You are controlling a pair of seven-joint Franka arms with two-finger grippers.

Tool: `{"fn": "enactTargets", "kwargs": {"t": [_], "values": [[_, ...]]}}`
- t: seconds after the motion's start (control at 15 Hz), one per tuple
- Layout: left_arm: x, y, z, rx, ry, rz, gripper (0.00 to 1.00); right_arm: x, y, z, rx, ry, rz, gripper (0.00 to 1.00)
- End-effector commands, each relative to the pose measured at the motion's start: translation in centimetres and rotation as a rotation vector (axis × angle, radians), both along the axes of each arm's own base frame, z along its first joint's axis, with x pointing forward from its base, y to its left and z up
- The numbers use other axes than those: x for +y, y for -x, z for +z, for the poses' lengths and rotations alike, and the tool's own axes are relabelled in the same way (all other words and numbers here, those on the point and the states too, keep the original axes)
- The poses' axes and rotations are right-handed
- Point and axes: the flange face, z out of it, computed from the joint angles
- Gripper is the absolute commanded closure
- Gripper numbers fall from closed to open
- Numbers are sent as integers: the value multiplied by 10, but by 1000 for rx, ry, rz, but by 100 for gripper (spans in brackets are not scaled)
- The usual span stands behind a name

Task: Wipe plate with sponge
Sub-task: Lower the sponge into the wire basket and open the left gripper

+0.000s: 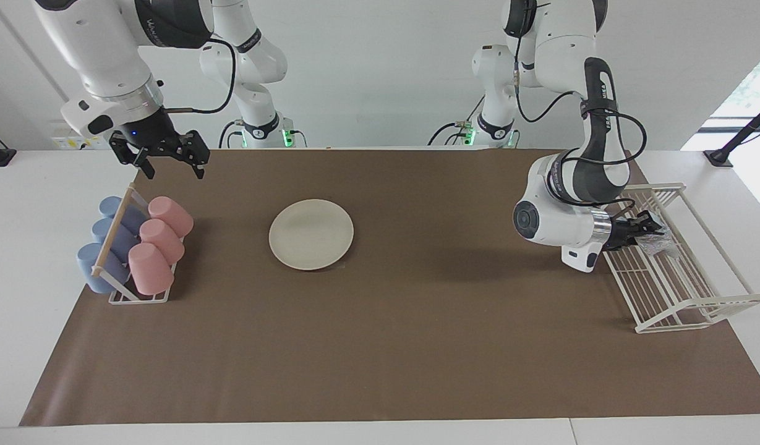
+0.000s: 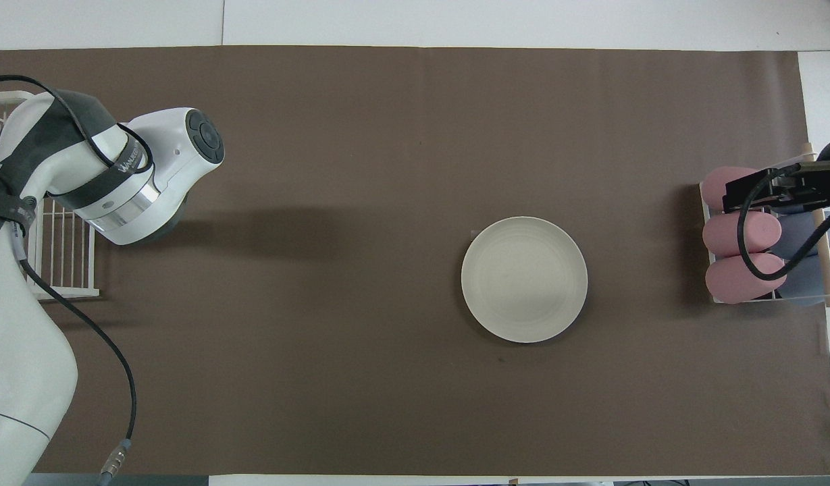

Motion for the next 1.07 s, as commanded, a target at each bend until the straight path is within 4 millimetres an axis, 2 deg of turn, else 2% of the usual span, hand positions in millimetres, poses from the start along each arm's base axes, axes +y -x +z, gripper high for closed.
{"fn": "enactTargets", "kwargs": {"t": [0.0, 0.33, 0.47, 0.53, 0.6, 0.74, 1.0], "values": [[6, -1, -1, 2, 21, 4, 0, 0, 4, 0, 1, -4, -18, 0], [7, -1, -1, 1, 23, 6, 0, 0, 4, 0, 1, -4, -19, 0], [8, -1, 4, -10, 77, 37, 0, 0, 4, 0, 1, -4, -19, 0], [17, -2, 13, -24, 142, 73, 0, 0, 4, 0, 1, -4, -19, 0], [26, 1, 39, -72, 242, 111, 0, 0, 4, 0, 1, -4, -19, 0], [49, 10, 69, -106, 412, 186, 0, 0, 4, 0, 1, -4, -19, 0], [59, 33, 113, -158, 690, 323, 0, 0, 4, 0, 1, -4, -19, 0]]}}
